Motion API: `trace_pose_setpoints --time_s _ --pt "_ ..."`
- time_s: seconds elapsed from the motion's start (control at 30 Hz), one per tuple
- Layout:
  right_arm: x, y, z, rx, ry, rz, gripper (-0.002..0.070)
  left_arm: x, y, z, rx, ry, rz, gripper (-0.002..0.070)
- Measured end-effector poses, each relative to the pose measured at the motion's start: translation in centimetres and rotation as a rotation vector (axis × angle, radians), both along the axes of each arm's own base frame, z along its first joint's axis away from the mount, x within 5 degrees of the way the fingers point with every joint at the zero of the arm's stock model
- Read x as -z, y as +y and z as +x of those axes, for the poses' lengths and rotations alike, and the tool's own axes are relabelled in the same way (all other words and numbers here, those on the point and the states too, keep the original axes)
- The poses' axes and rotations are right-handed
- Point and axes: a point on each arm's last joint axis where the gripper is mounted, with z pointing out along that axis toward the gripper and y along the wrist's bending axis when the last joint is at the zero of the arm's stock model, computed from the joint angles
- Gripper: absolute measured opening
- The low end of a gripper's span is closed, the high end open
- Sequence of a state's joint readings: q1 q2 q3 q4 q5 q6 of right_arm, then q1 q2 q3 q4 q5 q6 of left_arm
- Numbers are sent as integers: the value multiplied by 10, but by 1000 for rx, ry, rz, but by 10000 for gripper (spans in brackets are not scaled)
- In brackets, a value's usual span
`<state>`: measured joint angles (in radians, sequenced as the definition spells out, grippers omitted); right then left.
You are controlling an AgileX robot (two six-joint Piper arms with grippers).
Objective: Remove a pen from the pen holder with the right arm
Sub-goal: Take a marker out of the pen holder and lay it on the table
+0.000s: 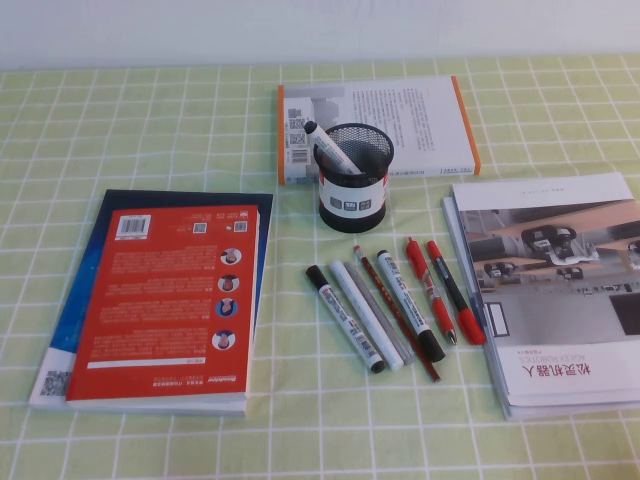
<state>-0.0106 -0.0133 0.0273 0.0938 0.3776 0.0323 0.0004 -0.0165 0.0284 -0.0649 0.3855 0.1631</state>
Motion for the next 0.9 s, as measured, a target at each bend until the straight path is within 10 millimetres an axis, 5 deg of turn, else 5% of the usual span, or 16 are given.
trace_pose_setpoints --time_s 0.9 --pt "-5 1 1 3 -51 33 -13 0 0 0 0 0 0 -5"
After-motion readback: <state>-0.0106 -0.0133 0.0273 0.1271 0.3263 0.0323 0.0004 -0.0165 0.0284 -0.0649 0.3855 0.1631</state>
